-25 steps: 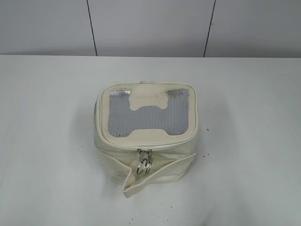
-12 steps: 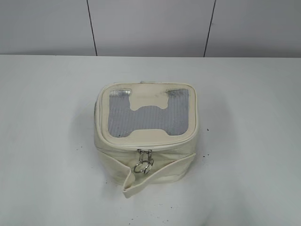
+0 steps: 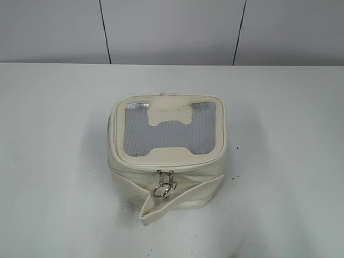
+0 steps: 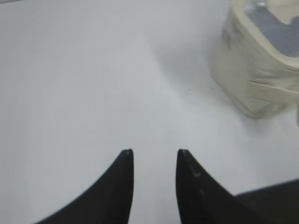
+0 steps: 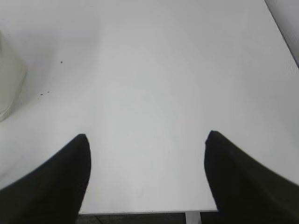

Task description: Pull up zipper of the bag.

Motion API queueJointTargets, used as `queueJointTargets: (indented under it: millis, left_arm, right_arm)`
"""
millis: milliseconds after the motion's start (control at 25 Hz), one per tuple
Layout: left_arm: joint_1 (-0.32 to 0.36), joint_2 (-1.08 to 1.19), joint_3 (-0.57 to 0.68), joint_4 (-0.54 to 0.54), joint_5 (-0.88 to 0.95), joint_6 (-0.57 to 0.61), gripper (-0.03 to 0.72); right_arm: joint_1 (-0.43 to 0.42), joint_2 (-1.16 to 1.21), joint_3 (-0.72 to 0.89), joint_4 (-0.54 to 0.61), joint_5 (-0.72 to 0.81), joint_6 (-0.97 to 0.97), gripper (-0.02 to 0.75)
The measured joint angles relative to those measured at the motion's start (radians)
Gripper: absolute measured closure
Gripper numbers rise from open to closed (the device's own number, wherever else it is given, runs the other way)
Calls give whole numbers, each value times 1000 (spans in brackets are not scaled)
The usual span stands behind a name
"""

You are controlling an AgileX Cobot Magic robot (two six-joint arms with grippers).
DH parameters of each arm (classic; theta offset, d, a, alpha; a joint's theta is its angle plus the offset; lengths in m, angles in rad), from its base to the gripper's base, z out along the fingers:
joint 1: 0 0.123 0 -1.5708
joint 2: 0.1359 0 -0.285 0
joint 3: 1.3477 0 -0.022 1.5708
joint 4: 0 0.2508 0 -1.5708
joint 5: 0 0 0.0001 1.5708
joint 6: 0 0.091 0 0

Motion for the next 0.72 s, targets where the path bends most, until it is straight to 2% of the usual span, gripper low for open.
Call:
queueJointTargets:
  millis: [120,240,720]
  left_arm:
    - [137,-44,0,0,-2,0,445]
    - [209,-101,0,0,-2,0,445]
    - [221,-163,0,0,-2,0,445]
  right_arm:
    - [0,-25,0,2,-1,0,171]
    - [1,-57,0,3,-2,0,171]
    - [1,-63,0,4,-6,0,171]
